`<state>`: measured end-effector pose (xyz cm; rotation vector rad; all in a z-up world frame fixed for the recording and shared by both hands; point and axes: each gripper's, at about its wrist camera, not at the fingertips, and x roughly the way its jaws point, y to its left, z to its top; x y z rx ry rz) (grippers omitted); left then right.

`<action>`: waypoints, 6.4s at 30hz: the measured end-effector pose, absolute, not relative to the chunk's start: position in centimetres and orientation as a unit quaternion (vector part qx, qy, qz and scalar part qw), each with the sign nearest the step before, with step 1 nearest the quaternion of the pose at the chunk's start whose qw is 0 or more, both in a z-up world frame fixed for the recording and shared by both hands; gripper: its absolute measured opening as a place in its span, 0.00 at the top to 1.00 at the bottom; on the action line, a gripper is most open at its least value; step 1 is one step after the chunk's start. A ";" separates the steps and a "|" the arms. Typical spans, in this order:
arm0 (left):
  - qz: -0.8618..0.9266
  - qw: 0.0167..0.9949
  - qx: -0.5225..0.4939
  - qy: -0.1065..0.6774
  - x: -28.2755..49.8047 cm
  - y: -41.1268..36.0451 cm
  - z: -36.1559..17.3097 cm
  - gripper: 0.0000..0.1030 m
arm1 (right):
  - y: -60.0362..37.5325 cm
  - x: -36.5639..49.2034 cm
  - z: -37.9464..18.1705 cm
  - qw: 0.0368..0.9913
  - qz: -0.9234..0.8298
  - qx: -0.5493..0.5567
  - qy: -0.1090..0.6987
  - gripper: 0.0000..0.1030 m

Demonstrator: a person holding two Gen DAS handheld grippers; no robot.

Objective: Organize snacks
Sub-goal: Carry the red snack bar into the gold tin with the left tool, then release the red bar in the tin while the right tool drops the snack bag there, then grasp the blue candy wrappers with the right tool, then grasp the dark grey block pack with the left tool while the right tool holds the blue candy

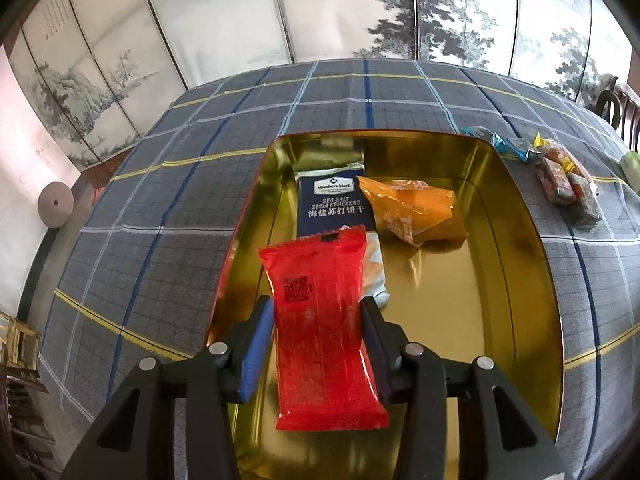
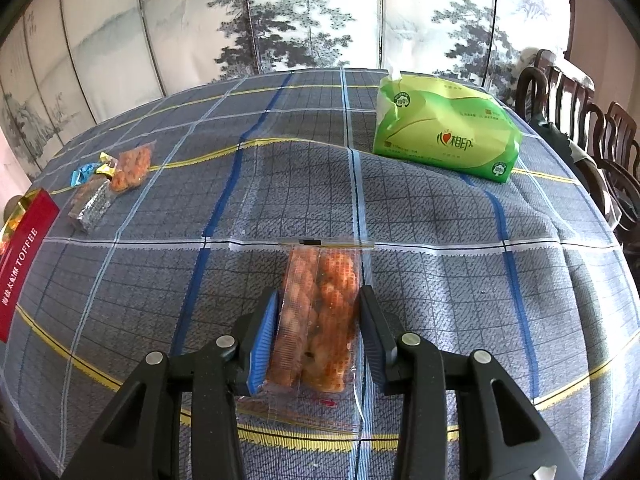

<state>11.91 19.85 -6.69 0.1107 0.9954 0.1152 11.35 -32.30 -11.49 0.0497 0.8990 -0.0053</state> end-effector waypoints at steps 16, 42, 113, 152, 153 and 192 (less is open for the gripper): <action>0.081 0.897 0.068 0.429 9.6 19.2 -3.9 0.48 | -32.1 11.3 -11.5 0.901 -0.005 0.032 0.432 0.65; 0.056 0.912 0.003 0.406 1.8 17.6 0.4 0.45 | -13.6 13.5 -1.5 0.874 0.248 0.121 0.400 0.66; -0.007 0.900 -0.019 0.434 4.3 15.1 0.3 0.40 | -11.2 24.3 -4.7 0.877 0.239 0.013 0.417 0.97; -0.048 0.884 -0.015 0.465 7.0 11.4 0.1 0.38 | -10.9 25.2 -4.8 0.837 0.341 -0.079 0.420 0.76; -0.053 0.883 -0.012 0.466 7.0 10.9 0.1 0.38 | -13.8 23.5 -4.6 0.852 0.310 -0.063 0.416 0.76; -0.097 0.827 0.034 0.552 22.1 -5.8 -8.7 0.66 | -34.6 12.8 -11.2 0.892 0.124 0.078 0.428 0.73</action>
